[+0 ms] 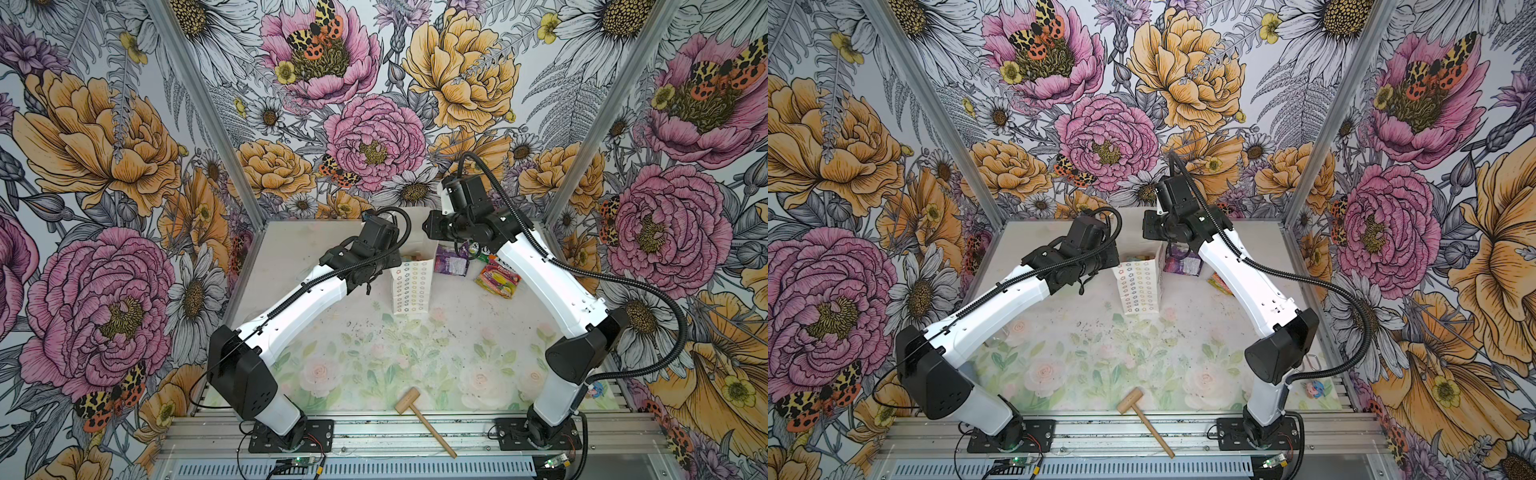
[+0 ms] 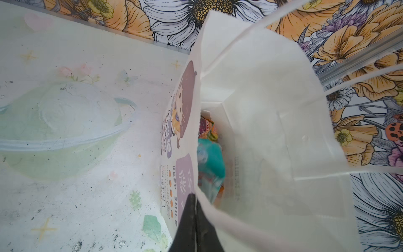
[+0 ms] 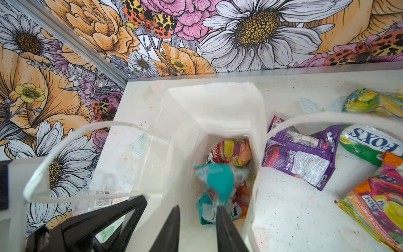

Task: Place the snacks into the paper bag
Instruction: 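Lower the teal packet into the bag and open the right gripper, then raise the right gripper out of the bag toward the remaining packets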

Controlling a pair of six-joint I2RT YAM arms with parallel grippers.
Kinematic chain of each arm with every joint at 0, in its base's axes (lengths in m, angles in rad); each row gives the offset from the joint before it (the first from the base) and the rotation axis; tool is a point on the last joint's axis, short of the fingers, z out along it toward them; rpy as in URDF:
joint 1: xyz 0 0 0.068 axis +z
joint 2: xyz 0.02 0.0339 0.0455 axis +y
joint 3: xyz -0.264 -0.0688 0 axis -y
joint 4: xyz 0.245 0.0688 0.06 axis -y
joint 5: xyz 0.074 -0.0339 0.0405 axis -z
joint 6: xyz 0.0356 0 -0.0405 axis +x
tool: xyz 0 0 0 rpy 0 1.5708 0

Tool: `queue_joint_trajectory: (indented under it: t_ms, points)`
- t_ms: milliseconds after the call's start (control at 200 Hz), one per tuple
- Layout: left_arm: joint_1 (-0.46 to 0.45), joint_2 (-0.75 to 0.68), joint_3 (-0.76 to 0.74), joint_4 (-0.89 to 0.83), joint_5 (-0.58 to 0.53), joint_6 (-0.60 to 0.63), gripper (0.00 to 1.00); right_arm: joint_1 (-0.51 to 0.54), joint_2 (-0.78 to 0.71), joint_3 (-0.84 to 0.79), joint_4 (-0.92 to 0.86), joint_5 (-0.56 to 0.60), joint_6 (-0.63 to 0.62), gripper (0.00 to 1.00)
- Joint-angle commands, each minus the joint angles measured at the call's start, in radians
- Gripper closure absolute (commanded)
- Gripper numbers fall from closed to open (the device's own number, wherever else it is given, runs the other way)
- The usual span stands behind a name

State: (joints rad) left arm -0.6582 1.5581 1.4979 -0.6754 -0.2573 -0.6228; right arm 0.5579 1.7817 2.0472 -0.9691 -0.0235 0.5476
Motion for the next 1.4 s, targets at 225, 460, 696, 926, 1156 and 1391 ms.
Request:
queue_joint_trajectory:
  t_ms: [225, 460, 696, 926, 1156, 1391]
  points:
    - [-0.005, 0.001, 0.007, 0.017, 0.006, -0.006, 1.00, 0.007, -0.006, 0.043, 0.009, -0.014, -0.048, 0.60]
    - [-0.006, -0.002, 0.007, 0.018, 0.006, -0.003, 1.00, 0.007, -0.013, 0.070, 0.009, -0.105, -0.092, 0.55]
    - [-0.005, -0.007, 0.006, 0.017, 0.006, 0.000, 1.00, -0.022, -0.071, 0.060, 0.009, -0.136, -0.128, 0.50]
    - [-0.003, -0.012, -0.001, 0.017, 0.007, 0.005, 1.00, -0.070, -0.179, 0.013, 0.008, -0.100, -0.158, 0.44]
    - [-0.003, -0.014, -0.002, 0.017, 0.013, 0.003, 1.00, -0.148, -0.278, -0.046, 0.002, -0.059, -0.164, 0.41]
    - [-0.004, -0.006, 0.007, 0.018, 0.023, 0.002, 1.00, -0.232, -0.352, -0.124, -0.021, -0.019, -0.176, 0.39]
